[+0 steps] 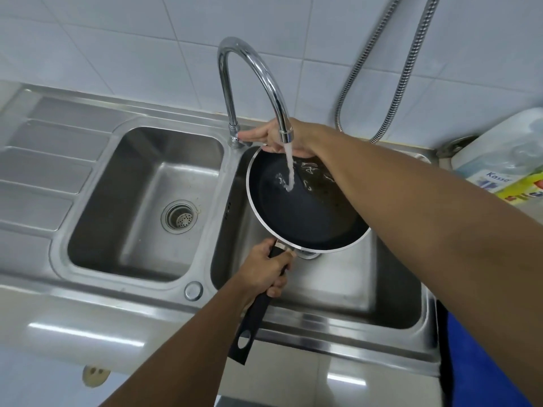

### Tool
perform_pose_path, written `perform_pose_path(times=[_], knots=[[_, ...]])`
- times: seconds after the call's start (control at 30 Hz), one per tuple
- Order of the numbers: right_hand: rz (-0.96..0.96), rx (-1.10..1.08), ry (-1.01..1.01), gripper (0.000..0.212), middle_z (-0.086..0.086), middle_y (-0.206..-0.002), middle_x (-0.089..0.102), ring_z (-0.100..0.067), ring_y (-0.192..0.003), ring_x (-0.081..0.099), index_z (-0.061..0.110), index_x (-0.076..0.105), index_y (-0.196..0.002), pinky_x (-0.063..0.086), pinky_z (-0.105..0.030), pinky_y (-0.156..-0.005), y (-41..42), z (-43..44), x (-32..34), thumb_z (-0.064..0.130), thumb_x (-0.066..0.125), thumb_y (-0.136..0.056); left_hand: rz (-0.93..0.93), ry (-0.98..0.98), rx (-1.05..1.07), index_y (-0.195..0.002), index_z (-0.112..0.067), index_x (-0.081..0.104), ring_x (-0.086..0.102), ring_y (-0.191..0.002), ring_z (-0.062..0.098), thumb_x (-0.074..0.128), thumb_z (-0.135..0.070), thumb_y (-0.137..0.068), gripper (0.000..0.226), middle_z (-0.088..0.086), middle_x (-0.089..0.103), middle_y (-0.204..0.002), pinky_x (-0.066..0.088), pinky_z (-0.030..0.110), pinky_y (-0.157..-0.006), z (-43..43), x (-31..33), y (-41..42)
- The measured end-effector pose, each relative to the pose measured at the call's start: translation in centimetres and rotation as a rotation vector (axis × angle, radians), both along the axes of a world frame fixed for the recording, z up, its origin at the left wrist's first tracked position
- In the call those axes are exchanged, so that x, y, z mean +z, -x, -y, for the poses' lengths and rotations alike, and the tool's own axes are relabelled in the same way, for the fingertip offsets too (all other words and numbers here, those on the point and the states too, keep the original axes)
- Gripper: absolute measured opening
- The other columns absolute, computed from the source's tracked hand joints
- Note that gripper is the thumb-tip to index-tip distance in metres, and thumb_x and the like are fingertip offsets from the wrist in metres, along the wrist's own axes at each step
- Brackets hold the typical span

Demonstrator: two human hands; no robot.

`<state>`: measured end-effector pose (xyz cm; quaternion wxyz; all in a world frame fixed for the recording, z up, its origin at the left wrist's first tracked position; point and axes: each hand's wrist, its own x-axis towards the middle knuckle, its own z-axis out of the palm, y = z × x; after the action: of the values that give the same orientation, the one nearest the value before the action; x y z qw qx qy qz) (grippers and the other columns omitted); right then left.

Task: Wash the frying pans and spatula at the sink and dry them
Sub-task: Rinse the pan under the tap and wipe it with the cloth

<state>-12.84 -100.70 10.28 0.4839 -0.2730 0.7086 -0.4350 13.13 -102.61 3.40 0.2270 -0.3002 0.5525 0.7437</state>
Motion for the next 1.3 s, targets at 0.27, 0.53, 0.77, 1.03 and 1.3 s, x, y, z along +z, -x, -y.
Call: perform_pose_path(times=[0.27,0.53,0.77,1.03,1.3], knots=[[-0.536,-0.476,-0.087,0.031,0.005,-0.113,0.075,-0.013,-0.104,0.070,0.021,0.076,-0.110,0.055,-0.026,-0.090,-4.2,-5.2,-5.0,0.005,0.056,-0.094,-0.009,0.040,0.033,-0.105,-0.010,0.052,0.034,-0.042,0.012,0.061,-0.011,-0.102,0.010,0.014,0.047,-0.086,0.027,0.019,-0.035,0.3,0.3,0.1],[-0.778,-0.073,-0.345,0.065,-0.001,-0.169,-0.015,-0.017,-0.154,-0.018,0.014,-0.005,-0.161,-0.004,-0.047,-0.126,-8.9,-9.8,-10.7,0.038,0.025,-0.109,-0.038,0.118,-0.042,-0.099,-0.010,0.053,0.031,-0.040,0.014,0.060,-0.012,-0.103,0.009,0.008,0.047,-0.067,0.027,0.020,-0.036,0.0,1.3,0.4],[-0.863,0.092,-0.241,0.065,-0.003,-0.168,-0.017,-0.019,-0.153,-0.019,0.012,-0.009,-0.160,-0.005,-0.049,-0.126,-9.2,-9.8,-9.2,0.036,0.023,-0.109,-0.062,0.189,-0.047,-0.104,-0.010,0.052,0.032,-0.043,0.016,0.058,-0.012,-0.104,0.006,0.014,0.047,-0.079,0.027,0.020,-0.037,0.0,2.1,-0.6],[-0.669,0.112,-0.446,0.073,-0.008,-0.165,-0.026,-0.023,-0.153,-0.019,0.010,-0.014,-0.159,0.001,-0.044,-0.127,-12.4,-16.6,-11.1,0.042,0.028,-0.108,-0.096,0.274,-0.043,-0.120,-0.010,0.054,0.033,-0.038,0.016,0.055,-0.010,-0.104,0.016,0.008,0.047,-0.062,0.030,0.023,-0.038,0.9,2.6,-1.0],[-0.757,-0.218,-0.464,0.046,-0.017,-0.167,0.003,-0.036,-0.155,0.000,0.012,0.036,-0.148,0.010,-0.049,-0.126,-9.9,-14.2,-10.4,0.033,0.031,-0.108,-0.115,0.320,-0.086,-0.128,-0.025,0.052,0.037,-0.042,0.016,0.055,-0.014,-0.103,0.027,0.004,0.044,-0.060,0.034,0.025,-0.040,1.3,2.9,-1.4]])
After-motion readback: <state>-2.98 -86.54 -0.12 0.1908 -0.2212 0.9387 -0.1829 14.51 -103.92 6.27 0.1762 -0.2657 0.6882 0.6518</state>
